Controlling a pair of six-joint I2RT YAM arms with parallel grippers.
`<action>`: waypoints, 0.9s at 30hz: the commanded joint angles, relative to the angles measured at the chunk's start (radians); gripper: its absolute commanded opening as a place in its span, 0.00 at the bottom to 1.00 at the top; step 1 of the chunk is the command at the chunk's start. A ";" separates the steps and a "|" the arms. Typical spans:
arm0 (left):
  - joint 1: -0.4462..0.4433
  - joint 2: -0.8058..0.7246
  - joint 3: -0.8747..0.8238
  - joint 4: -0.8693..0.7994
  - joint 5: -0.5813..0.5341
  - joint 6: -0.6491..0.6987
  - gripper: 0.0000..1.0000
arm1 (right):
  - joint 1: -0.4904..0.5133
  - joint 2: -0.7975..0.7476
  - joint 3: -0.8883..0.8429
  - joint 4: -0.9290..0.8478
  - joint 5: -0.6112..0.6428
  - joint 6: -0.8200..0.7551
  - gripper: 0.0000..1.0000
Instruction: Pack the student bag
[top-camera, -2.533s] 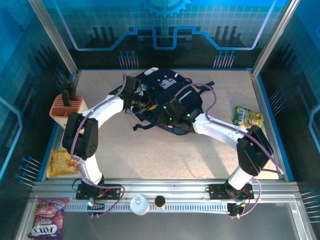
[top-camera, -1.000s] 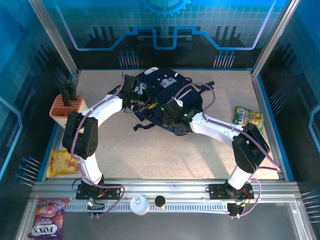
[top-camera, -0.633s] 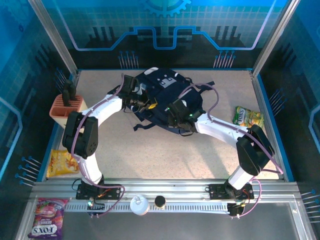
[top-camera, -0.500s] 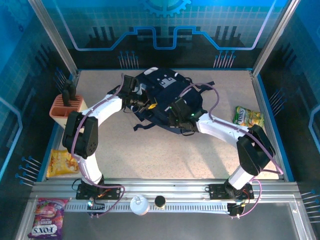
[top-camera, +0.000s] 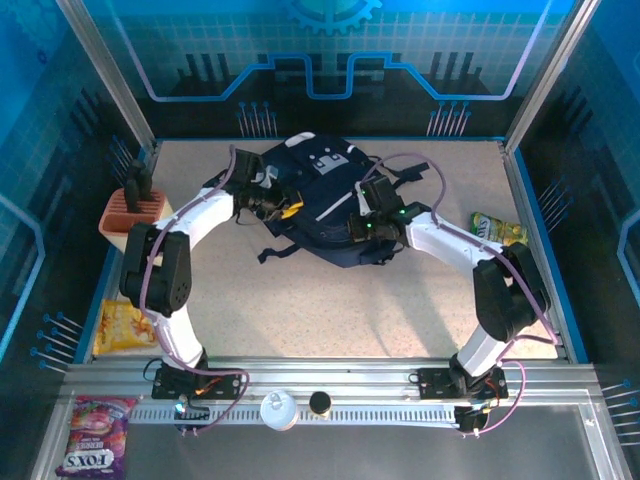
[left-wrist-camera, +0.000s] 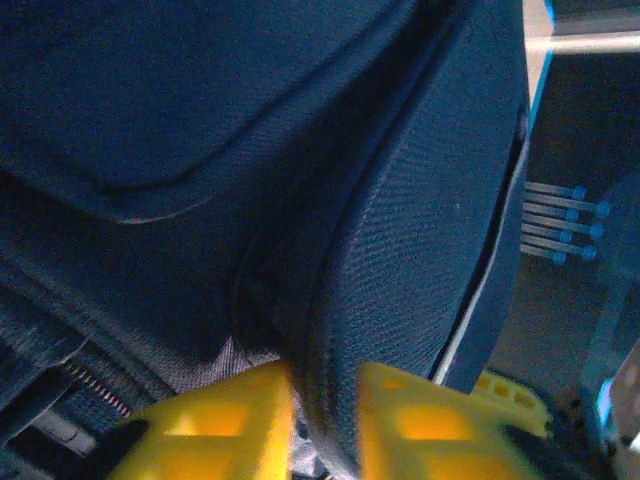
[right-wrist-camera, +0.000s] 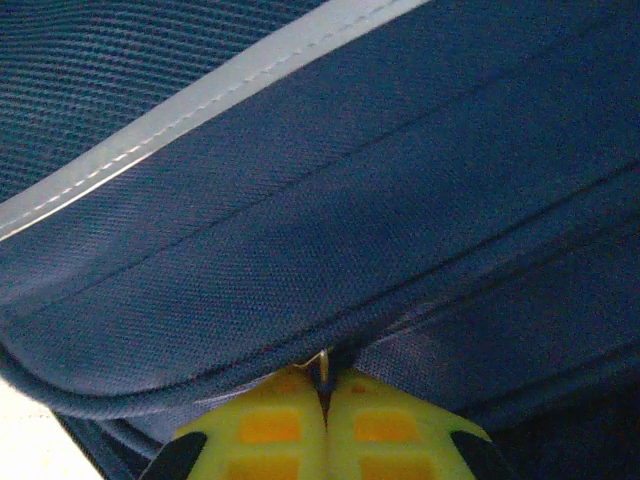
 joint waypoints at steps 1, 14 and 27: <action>0.033 -0.100 -0.057 -0.019 -0.052 0.015 0.35 | 0.061 0.040 0.078 0.017 -0.074 -0.079 0.02; 0.075 -0.431 -0.344 -0.107 -0.237 -0.111 0.52 | 0.232 0.234 0.260 0.111 -0.217 0.034 0.02; 0.075 -0.378 -0.422 0.119 -0.147 -0.276 0.34 | 0.253 0.243 0.257 0.121 -0.226 0.054 0.02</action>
